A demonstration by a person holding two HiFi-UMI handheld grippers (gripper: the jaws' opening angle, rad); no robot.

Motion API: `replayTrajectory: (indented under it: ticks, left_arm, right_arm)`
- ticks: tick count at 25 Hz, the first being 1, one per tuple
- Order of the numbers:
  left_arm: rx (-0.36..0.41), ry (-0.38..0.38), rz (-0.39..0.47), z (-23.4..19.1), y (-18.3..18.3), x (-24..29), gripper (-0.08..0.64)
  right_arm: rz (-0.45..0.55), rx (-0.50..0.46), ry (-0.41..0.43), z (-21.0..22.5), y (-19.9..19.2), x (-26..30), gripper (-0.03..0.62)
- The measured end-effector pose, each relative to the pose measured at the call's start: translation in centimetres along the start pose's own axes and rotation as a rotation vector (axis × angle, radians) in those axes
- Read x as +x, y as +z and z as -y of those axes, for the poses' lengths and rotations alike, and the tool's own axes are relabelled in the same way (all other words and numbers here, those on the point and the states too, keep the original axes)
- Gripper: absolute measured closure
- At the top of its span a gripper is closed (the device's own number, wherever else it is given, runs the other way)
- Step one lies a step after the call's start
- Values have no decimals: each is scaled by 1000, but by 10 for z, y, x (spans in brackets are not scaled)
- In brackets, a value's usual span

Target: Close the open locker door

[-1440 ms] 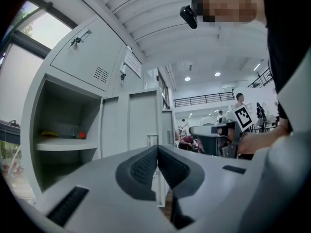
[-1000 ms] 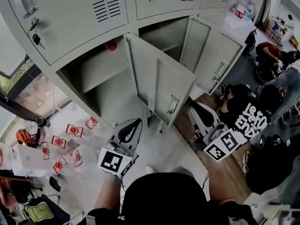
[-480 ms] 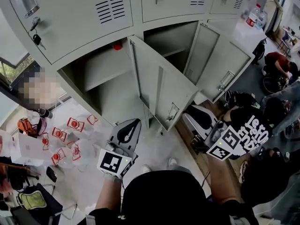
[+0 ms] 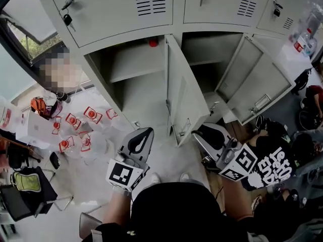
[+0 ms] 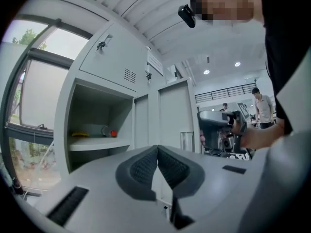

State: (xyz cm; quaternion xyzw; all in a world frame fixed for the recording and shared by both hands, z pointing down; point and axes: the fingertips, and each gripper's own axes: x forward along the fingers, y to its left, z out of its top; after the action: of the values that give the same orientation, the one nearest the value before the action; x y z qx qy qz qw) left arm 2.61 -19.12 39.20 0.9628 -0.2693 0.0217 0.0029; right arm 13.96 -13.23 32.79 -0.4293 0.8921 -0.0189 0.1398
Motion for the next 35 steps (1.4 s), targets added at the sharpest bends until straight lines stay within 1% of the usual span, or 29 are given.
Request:
replayTrajectory:
  ticks: [4,9,15,20,23,26,28,32,35]
  left_arm:
    - [1,87,-3,-13,-2,-23,537]
    - [7,184,10,-30,2,-53,537]
    - [-8,302,-22,-54,-6,-94,537]
    - [7,375,15,-70,1,-120,538]
    - [-6,417,-12,-80,-7,-137,537]
    - [-2,444,21,-87,-1,-146,537]
    - [-7,464,27,-92,-1,-153,537]
    - [-20,504,11,-98,-9,-165,537]
    - [-14,528,13,-101,-8,-169,537]
  right_arm:
    - [-3,-12,58,-17,-9,21,491]
    - [-4,1,153,-35,-19,53,492]
    - [-11,33,236,-50,-31,96,491]
    - [-18,45,277,-53,-38,129,491]
    - [-18,46,294,-53,-41,150,491]
    - [-18,63,304,-51,-45,168,491]
    - [-15,73,315,-50,-48,179,491]
    - [-18,90,326,-46,-53,200,492]
    - [-28,121,320,-39,-57,214,492]
